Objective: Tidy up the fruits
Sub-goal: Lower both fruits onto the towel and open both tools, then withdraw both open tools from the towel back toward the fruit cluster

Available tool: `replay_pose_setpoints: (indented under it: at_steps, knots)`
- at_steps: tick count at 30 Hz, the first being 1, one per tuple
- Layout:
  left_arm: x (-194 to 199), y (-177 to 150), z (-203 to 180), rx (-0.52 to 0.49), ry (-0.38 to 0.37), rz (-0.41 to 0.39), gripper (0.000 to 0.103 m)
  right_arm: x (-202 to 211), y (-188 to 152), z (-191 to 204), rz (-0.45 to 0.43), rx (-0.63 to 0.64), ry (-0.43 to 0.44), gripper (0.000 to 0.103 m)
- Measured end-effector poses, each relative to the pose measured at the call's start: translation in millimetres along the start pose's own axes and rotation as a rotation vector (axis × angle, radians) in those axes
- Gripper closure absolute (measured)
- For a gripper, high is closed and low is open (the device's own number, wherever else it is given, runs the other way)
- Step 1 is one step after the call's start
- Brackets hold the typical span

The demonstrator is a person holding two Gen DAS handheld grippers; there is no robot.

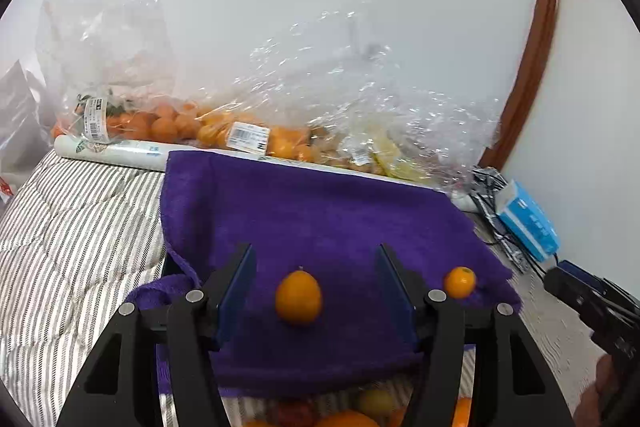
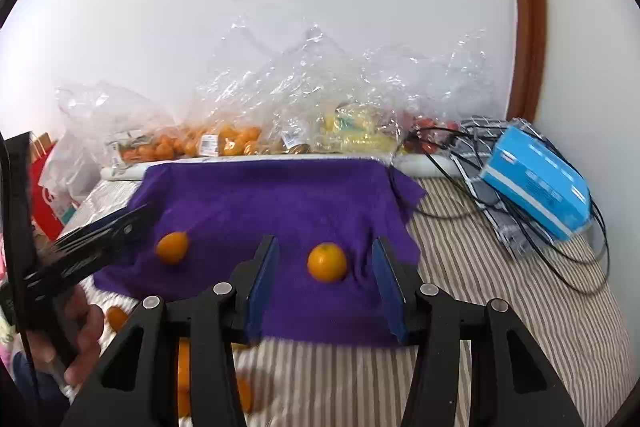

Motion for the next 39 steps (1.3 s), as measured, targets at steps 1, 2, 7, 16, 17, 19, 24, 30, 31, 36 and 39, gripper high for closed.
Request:
replay_pose_setpoints:
  at_steps: [1,2,7,16,17,19,24,30,31,36,39]
  knots:
    - [8,0,-7,-0.014,-0.021,-0.004,0.046,8,0,1,0.0,0.006,-0.003,0.054]
    - [13,0,-11,-0.025,-0.031,-0.01,0.046,16,0,3,0.0,0.015,-0.01,0.054]
    - [47,-13,-19,-0.072,-0.046,0.005,0.044,71,5,9,-0.057,0.047,-0.059,0.051]
    - [94,-47,27,-0.104,0.077,0.1,0.044,87,-23,39,-0.047,0.006,0.01,0.047]
    - [98,-48,33,-0.099,0.094,0.098,0.044,90,-26,43,-0.051,0.011,0.01,0.047]
    - [108,-50,46,-0.081,0.122,0.087,0.044,95,-30,49,-0.057,0.023,0.004,0.047]
    - [117,-58,65,-0.012,0.151,0.094,0.044,100,-40,55,-0.056,0.04,0.003,0.047]
    - [107,-74,81,-0.033,0.248,0.121,0.044,88,-60,52,-0.035,0.022,-0.002,0.047]
    - [105,-77,83,-0.036,0.253,0.127,0.044,84,-63,51,-0.033,0.02,-0.003,0.047]
    - [93,-86,94,-0.05,0.288,0.156,0.044,55,-78,56,0.03,-0.012,0.06,0.048]
    - [82,-88,96,-0.051,0.289,0.165,0.044,41,-85,58,0.057,-0.026,0.087,0.05]
Point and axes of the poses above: each gripper's, at about its wrist camera, not at the fingertips, and x roughly against the way its jaws point, z to its left, y to its top, the point moved 8 cm from there along -x, roughly the way its jaws point, and after that the axes turned 13 degrees about x, right-handed, at the moved point
